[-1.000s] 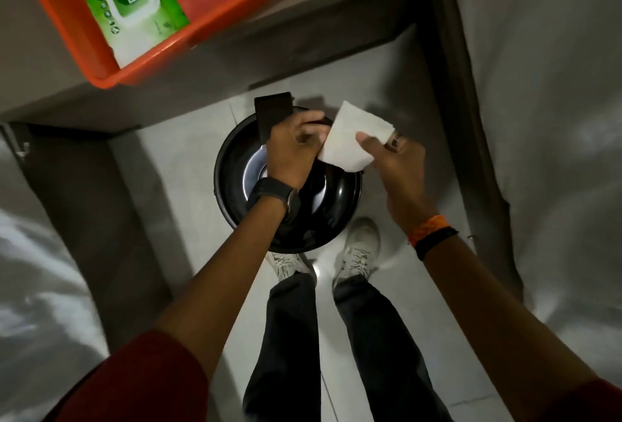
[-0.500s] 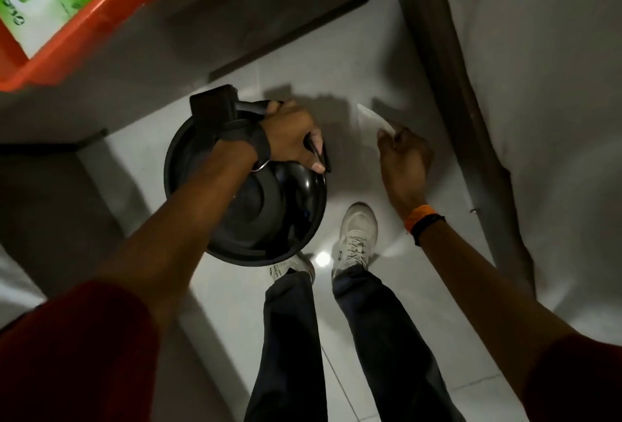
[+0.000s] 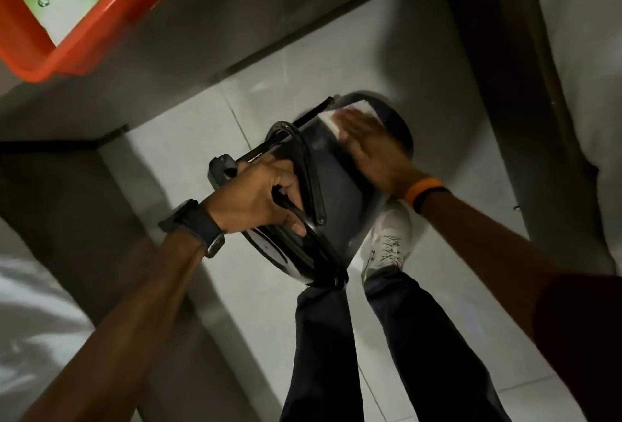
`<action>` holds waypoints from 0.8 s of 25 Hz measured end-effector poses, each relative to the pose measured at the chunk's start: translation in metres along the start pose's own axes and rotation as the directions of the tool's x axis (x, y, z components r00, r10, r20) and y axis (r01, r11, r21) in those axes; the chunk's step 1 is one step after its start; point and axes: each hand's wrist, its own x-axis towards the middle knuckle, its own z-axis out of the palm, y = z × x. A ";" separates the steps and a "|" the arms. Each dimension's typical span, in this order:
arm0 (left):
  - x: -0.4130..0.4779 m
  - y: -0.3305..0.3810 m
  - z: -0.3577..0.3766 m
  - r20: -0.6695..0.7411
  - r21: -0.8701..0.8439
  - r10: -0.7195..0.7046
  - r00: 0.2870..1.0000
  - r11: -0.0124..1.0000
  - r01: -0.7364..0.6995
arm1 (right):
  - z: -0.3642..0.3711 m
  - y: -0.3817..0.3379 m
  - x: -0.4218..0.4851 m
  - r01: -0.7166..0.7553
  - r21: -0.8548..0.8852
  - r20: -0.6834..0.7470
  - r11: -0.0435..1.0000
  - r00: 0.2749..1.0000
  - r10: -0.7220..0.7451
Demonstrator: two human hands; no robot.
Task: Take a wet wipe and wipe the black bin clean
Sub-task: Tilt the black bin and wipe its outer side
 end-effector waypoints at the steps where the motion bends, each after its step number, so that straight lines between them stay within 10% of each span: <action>1: -0.002 -0.004 0.003 0.003 0.044 0.003 1.000 0.999 -0.003 | -0.008 0.006 0.022 -0.094 -0.055 0.021 0.994 0.995 0.095; 3: -0.004 -0.006 0.004 0.008 0.110 0.003 1.000 0.994 -0.004 | -0.008 -0.005 0.041 -0.107 -0.123 0.112 0.987 0.986 0.121; 9: -0.015 -0.014 0.001 0.012 0.023 -0.036 0.999 0.999 0.036 | 0.008 -0.025 -0.019 0.435 -0.021 0.295 0.900 0.863 -0.410; 14: -0.011 -0.012 0.002 -0.004 -0.003 -0.024 1.000 1.000 0.024 | -0.014 0.016 0.018 -0.200 -0.104 0.094 0.974 0.973 0.210; 18: -0.004 -0.013 -0.009 -0.009 -0.089 -0.016 1.000 0.996 0.015 | 0.019 -0.025 -0.059 0.325 0.119 0.183 0.938 0.922 -0.342; 20: -0.001 -0.017 -0.014 -0.007 -0.095 -0.032 0.999 0.995 0.031 | 0.022 -0.012 -0.065 0.347 0.148 0.168 0.926 0.914 -0.369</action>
